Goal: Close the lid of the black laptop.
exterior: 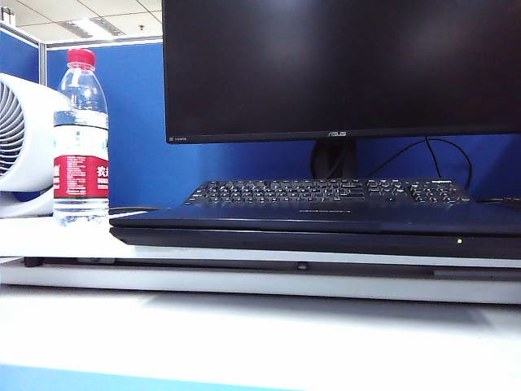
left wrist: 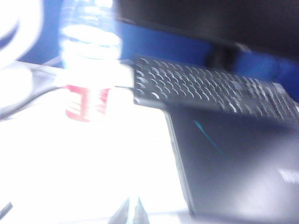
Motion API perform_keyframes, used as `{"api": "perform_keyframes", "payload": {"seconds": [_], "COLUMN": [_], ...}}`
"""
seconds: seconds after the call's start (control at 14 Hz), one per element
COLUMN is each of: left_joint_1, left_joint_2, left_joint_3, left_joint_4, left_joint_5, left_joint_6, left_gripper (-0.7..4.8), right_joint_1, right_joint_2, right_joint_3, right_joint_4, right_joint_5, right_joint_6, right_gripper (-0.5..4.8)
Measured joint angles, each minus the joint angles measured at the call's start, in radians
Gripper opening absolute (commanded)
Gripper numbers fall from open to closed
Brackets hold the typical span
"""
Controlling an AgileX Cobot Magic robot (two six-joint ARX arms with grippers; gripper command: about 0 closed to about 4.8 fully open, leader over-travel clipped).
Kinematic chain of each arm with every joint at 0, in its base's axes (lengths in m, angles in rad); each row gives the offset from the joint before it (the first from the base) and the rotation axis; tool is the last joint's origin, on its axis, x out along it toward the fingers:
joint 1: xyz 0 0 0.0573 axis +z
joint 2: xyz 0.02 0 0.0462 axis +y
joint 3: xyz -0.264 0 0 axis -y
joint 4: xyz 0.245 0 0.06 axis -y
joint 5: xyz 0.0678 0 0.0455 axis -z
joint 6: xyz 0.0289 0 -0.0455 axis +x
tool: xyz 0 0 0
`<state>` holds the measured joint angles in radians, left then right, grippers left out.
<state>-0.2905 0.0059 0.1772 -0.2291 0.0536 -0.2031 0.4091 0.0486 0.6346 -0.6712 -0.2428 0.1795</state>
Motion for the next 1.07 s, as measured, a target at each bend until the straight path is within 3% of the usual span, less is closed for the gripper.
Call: {"api": "perform_keyframes", "payload": {"seconds": [0.14, 0.57, 0.93, 1.07], "left_joint_1": [0.098, 0.362, 0.383, 0.383], "left_joint_2": [0.0, 0.0, 0.0, 0.0], "left_joint_3": [-0.044, -0.064, -0.114, -0.17], "left_joint_4": [0.122, 0.126, 0.155, 0.257], "left_joint_5": [0.009, 0.01, 0.01, -0.012], "left_joint_6": [-0.03, 0.031, 0.065, 0.053], "left_gripper": [-0.05, -0.05, -0.05, -0.05], "right_joint_1": [0.0, 0.0, 0.0, 0.0], "right_joint_2": [0.0, 0.0, 0.0, 0.0], "right_joint_3": [0.0, 0.0, 0.0, 0.0], "right_joint_4": [0.0, 0.0, 0.0, 0.0], "right_joint_5": [0.0, 0.0, 0.0, 0.0], "right_joint_6": [0.0, 0.0, 0.0, 0.0], "right_gripper": [-0.01, -0.01, -0.01, -0.01]}}
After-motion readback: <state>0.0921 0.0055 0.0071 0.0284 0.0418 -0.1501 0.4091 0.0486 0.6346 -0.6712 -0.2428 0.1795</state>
